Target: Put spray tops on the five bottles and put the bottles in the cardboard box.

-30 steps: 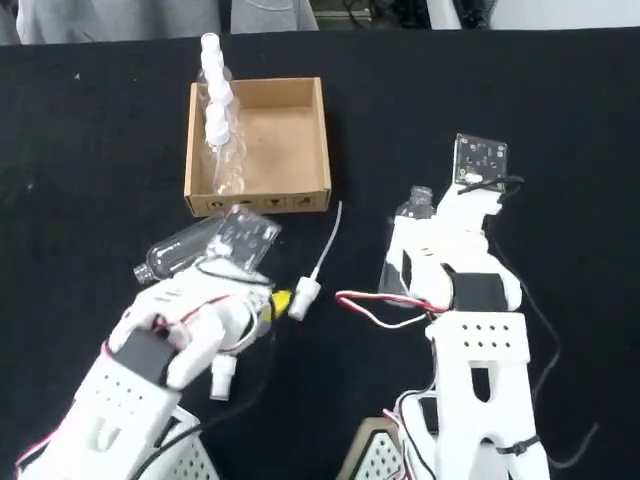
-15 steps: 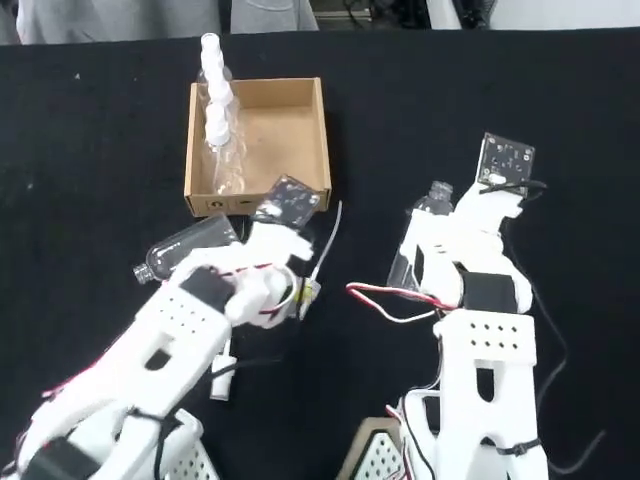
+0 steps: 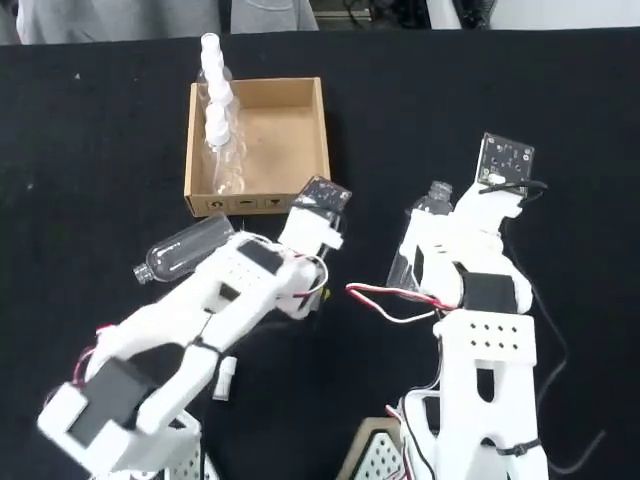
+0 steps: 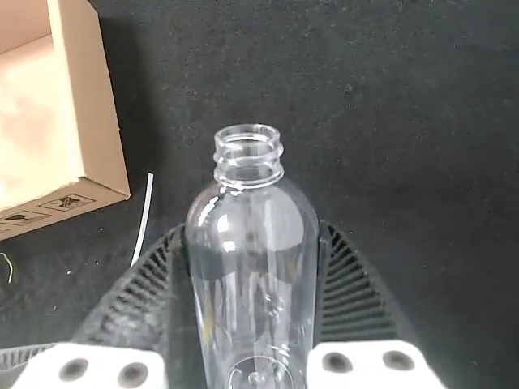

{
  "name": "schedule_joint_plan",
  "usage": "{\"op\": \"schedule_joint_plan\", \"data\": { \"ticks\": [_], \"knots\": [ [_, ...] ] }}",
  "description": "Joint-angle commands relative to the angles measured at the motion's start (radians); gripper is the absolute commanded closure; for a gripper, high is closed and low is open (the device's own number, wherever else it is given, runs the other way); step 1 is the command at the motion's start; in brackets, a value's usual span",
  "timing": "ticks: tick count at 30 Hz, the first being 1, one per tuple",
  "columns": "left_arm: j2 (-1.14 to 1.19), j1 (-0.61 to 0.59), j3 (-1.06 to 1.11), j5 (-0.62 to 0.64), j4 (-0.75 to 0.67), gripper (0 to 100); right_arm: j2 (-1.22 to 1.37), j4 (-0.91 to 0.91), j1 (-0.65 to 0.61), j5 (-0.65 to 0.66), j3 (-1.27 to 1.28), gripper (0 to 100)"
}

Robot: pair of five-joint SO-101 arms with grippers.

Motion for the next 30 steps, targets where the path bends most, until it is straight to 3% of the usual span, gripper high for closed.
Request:
{"op": "schedule_joint_plan", "data": {
  "ticks": [1, 11, 18, 30],
  "knots": [
    [0.049, 0.004, -0.097, 0.028, -0.015, 80, -0.044, -0.026, 0.021, -0.006, -0.039, 94.2],
    [0.152, 0.001, -0.160, 0.046, -0.011, 80, -0.044, -0.026, 0.018, -0.005, -0.039, 94.2],
    [0.152, 0.010, -0.160, 0.038, -0.017, 97, -0.044, -0.026, 0.023, -0.005, -0.039, 94.2],
    [0.149, 0.012, -0.157, 0.043, -0.008, 97, -0.044, -0.026, 0.025, -0.003, -0.039, 94.2]
  ]
}}
